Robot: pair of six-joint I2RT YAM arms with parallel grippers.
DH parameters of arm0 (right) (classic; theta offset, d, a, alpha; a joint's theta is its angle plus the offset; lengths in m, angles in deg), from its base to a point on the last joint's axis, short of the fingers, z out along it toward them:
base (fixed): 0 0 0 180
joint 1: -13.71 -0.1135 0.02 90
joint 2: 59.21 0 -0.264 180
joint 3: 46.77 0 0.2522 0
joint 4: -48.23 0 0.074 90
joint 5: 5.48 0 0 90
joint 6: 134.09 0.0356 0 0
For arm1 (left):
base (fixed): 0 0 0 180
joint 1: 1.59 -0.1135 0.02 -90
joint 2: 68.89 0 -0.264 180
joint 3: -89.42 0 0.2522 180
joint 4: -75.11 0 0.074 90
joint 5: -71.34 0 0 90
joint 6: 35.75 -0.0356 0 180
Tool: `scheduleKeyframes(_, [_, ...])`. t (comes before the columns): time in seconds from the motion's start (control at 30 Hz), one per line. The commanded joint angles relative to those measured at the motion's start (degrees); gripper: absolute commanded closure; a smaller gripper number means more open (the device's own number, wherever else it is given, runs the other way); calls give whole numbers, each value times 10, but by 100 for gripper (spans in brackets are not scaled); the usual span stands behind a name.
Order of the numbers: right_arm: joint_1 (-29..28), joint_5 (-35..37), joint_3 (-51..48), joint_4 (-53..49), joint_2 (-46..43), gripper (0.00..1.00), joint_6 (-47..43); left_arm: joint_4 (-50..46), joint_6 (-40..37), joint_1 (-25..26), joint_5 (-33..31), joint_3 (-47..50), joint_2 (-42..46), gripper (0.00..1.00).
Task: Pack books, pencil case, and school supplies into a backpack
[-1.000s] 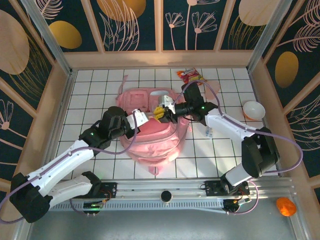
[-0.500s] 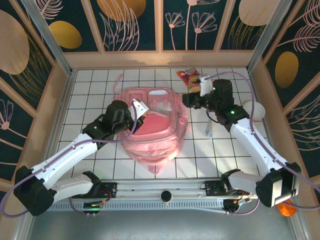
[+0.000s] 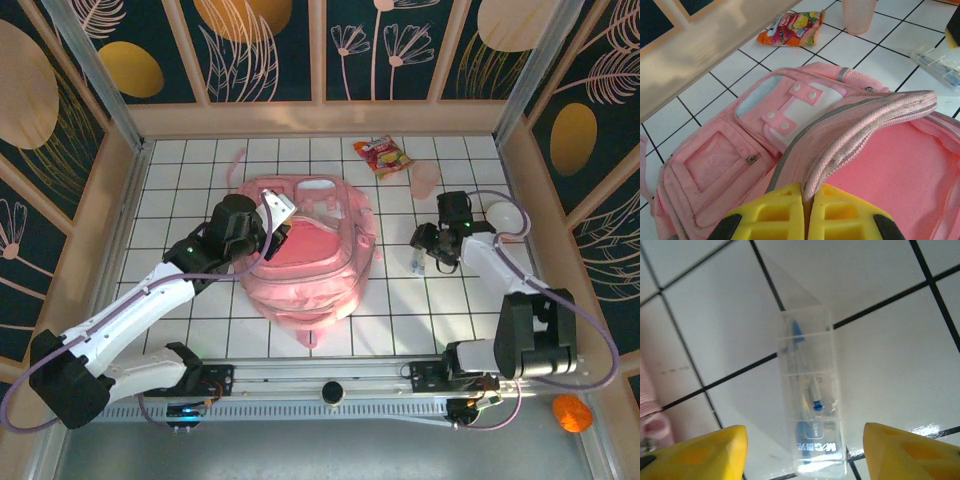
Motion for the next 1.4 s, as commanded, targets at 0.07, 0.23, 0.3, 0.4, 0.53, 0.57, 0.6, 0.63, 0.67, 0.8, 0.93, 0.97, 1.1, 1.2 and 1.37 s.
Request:
scheduleKeyframes(0.07, [-10,21,12,15,74,35,4,63,16,-4,-7,-35,6,100])
scheduleKeyframes(0.23, [-24,46,35,24,138,36,-10,64,17,-4,-3,-35,6,100])
scheduleKeyframes(0.3, [-28,54,40,24,153,42,-13,64,16,-4,-3,-35,7,100])
scheduleKeyframes(0.4, [-35,66,43,24,160,53,-16,63,17,-4,-4,-34,8,100])
scheduleKeyframes(0.53, [-50,73,49,20,125,63,-21,63,27,-4,-6,-32,5,100])
scheduleKeyframes(0.57, [-51,67,50,23,107,65,-25,62,32,-5,-4,-32,2,100])
scheduleKeyframes(0.6, [-53,58,50,30,84,65,-32,61,38,-4,1,-33,-1,100])
scheduleKeyframes(0.63, [-56,45,50,38,61,66,-42,60,43,-4,7,-32,-5,100])
scheduleKeyframes(0.67, [-58,27,49,52,32,66,-57,55,52,-4,19,-34,-10,100])
scheduleKeyframes(0.8, [-67,-97,16,162,-99,67,-141,45,82,-4,57,-38,-25,100])
scheduleKeyframes(0.93, [-68,-291,-43,315,-196,68,-292,55,96,-4,68,-38,-20,100])
scheduleKeyframes(0.97, [-71,-338,-49,335,-207,69,-328,55,96,-4,69,-40,-21,100])
scheduleKeyframes(1.1, [-140,-413,-28,317,-217,72,-511,57,106,-4,84,-49,-24,100])
scheduleKeyframes(1.2, [-234,-348,-10,269,-208,76,-651,64,114,-4,93,-50,-26,100])
scheduleKeyframes(1.37, [-323,-279,-9,270,-184,76,-768,70,117,-4,108,-56,-27,100])
